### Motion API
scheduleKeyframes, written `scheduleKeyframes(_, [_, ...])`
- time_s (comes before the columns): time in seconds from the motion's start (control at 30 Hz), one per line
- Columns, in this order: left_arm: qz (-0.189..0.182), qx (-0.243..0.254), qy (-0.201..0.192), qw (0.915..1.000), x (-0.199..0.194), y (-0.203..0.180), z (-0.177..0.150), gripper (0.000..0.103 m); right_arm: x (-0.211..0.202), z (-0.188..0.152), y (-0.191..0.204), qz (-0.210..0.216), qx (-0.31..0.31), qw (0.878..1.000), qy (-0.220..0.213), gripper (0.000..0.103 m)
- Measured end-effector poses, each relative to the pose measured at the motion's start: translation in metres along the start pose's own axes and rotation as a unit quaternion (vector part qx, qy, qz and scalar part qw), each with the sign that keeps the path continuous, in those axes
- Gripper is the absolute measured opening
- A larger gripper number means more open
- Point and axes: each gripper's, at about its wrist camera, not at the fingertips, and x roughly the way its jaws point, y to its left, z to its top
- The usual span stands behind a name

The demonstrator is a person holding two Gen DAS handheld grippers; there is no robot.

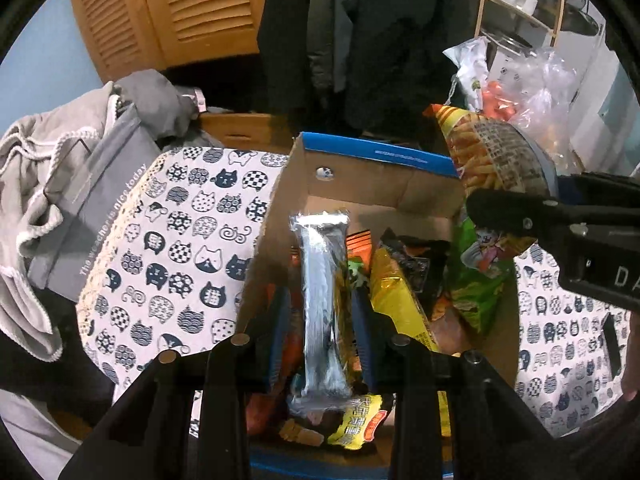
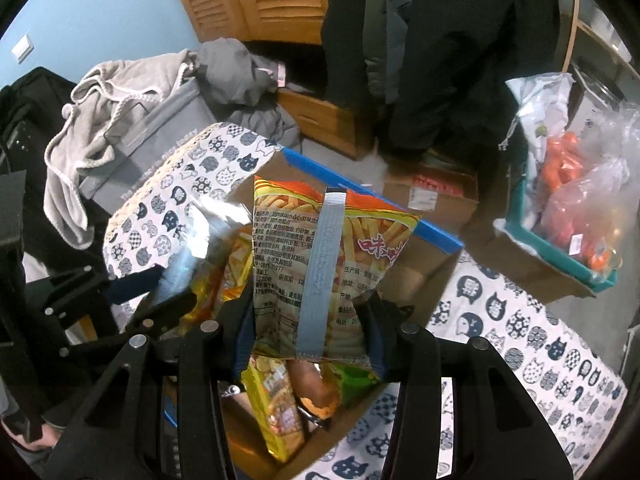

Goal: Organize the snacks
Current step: 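Open both tools to drop the silver bar and chip bag into the box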

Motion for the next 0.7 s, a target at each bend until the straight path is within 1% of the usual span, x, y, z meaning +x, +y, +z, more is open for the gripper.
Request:
scheduleKeyframes(0.07, [0.004, -0.003, 0.001, 1.0, 0.0, 0.001, 0.0, 0.051, 0.002, 0.002, 0.001, 0.003, 0.0, 1.0, 0.001, 0.046])
scheduleKeyframes(0.17, [0.005, -0.005, -0.004, 1.0, -0.004, 0.002, 0.002, 0.058, -0.001, 0.003, 0.001, 0.01, 0.004, 1.0, -0.007, 0.047])
scheduleKeyframes(0.2, [0.006, -0.004, -0.005, 1.0, -0.004, 0.003, 0.002, 0.058, -0.003, 0.004, 0.001, 0.011, 0.006, 1.0, -0.011, 0.051])
scheduleKeyframes(0.23, [0.006, -0.005, -0.007, 1.0, -0.006, 0.003, 0.003, 0.058, -0.005, 0.004, 0.001, 0.012, 0.006, 1.0, -0.013, 0.057])
scheduleKeyframes(0.27, [0.005, -0.005, -0.007, 0.9999, -0.007, 0.002, 0.003, 0.06, -0.008, 0.004, 0.001, 0.013, 0.006, 1.0, -0.018, 0.06])
scheduleKeyframes(0.37, [0.005, -0.002, -0.01, 0.9999, -0.011, 0.0, 0.003, 0.064, -0.016, 0.004, 0.0, 0.014, 0.006, 1.0, -0.027, 0.063])
scheduleKeyframes(0.43, [0.007, 0.001, -0.011, 0.9999, -0.015, -0.002, 0.003, 0.064, -0.022, 0.002, -0.001, 0.013, 0.011, 0.999, -0.033, 0.068])
scheduleKeyframes(0.53, [0.005, 0.008, -0.019, 0.9998, -0.023, -0.005, 0.003, 0.064, -0.032, -0.005, -0.005, 0.011, 0.02, 0.999, -0.039, 0.072])
scheduleKeyframes(0.67, [0.012, 0.019, -0.029, 0.9993, -0.032, -0.01, 0.002, 0.072, -0.046, -0.017, -0.012, -0.001, 0.026, 0.999, -0.048, 0.075])
scheduleKeyframes(0.7, [0.013, 0.023, -0.032, 0.9991, -0.036, -0.013, 0.001, 0.072, -0.05, -0.02, -0.014, -0.003, 0.028, 0.998, -0.05, 0.076])
